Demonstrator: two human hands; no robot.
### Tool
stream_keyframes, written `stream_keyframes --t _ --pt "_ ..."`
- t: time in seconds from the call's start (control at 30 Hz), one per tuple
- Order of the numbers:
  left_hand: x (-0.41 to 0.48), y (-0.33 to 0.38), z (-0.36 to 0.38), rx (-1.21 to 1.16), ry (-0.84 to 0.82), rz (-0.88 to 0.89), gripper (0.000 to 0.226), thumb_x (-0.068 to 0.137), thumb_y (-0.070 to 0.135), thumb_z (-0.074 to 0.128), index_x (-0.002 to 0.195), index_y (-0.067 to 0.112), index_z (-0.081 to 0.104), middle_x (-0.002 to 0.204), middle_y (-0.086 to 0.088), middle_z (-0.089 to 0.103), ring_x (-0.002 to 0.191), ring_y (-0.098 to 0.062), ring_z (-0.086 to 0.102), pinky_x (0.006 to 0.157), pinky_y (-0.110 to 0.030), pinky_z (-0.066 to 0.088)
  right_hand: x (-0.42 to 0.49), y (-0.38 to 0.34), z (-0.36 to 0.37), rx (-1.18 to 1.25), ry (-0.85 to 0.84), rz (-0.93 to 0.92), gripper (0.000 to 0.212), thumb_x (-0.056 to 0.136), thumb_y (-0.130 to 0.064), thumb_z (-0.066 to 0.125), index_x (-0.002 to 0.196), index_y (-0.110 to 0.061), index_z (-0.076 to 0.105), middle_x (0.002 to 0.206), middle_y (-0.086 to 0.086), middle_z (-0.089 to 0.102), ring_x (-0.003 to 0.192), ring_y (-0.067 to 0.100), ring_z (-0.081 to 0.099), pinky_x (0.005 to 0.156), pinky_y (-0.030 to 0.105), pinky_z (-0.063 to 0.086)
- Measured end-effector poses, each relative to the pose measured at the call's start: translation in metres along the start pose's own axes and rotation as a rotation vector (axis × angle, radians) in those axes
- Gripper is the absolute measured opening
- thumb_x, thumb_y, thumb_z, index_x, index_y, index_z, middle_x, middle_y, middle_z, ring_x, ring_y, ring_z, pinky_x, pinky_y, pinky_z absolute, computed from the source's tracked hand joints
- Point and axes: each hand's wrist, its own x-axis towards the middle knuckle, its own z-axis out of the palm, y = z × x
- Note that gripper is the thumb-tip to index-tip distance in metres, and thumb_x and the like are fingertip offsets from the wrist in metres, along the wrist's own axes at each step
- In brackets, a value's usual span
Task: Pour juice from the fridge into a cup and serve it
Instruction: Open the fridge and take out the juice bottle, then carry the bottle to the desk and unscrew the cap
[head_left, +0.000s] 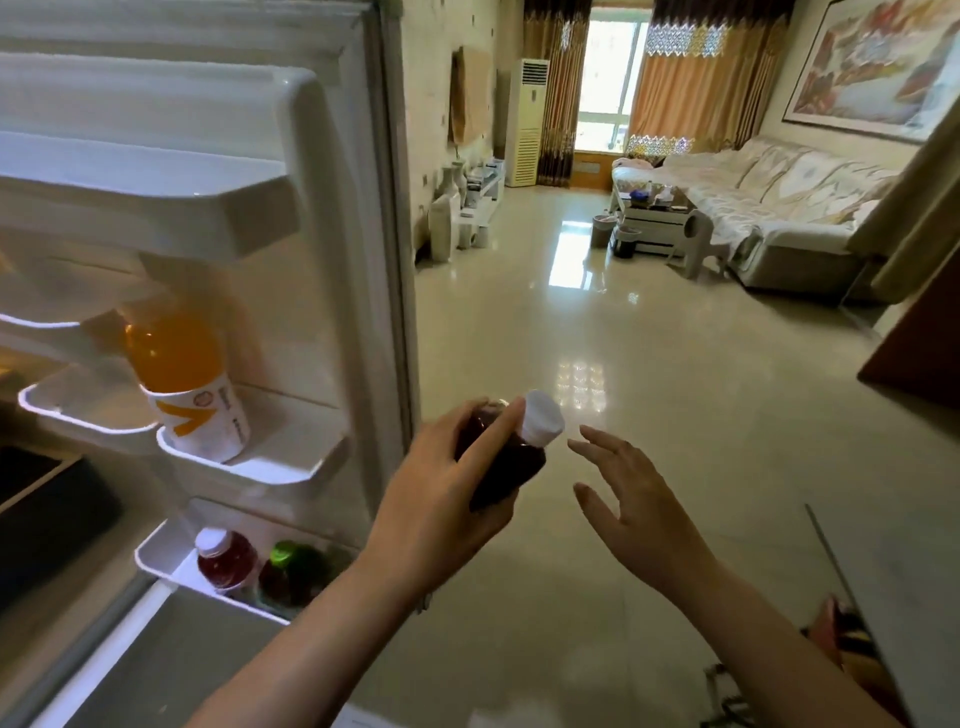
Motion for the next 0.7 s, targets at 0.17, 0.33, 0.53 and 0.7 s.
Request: stream_keyframes --t 0.17,0.33,0.53,0.7 --pt "-0.001 0.031 0.076 0.003 -0.104 -0.038 0.07 0.083 0.034 0.063 0.145 0.027 0.032 0.133 -0.006 0.046 0.11 -0.024 0.048 0.08 -0.029 0.047 -0.041 0.07 -0.029 -0.013 -0.093 0.075 0.044 0.088 -0.047 0.039 0.129 -0.034 0.046 0.134 -0.02 0.041 0.123 -0.009 0.03 0.101 0.02 0.027" --pt "-0.002 0.038 0.142 -0.009 -0.25 -0.143 0.089 0.075 0.026 0.075 0.148 0.029 0.024 0.132 -0.007 0.047 0.11 -0.024 0.05 0.078 -0.028 0.048 -0.04 0.116 -0.039 -0.012 -0.186 0.11 0.039 0.089 -0.045 0.042 0.122 -0.028 0.054 0.124 -0.009 0.055 0.116 0.002 0.043 0.1 0.029 0.039" --pt "0.021 0.015 0.197 0.01 -0.304 -0.2 0.088 0.077 0.026 0.072 0.149 0.029 0.021 0.133 -0.009 0.047 0.112 -0.026 0.051 0.08 -0.037 0.05 0.006 0.156 -0.024 0.023 -0.307 0.098 0.03 0.093 -0.031 0.05 0.122 -0.023 0.054 0.126 -0.004 0.054 0.119 0.013 0.045 0.099 0.028 0.036" --pt "0.057 -0.03 0.235 -0.001 -0.265 -0.282 0.088 0.073 0.023 0.076 0.146 0.029 0.028 0.128 -0.006 0.051 0.106 -0.023 0.052 0.076 -0.031 0.05 0.073 0.195 0.002 0.018 -0.328 0.083 0.032 0.092 -0.03 0.052 0.122 -0.021 0.054 0.124 -0.003 0.056 0.117 0.015 0.047 0.097 0.027 0.037"
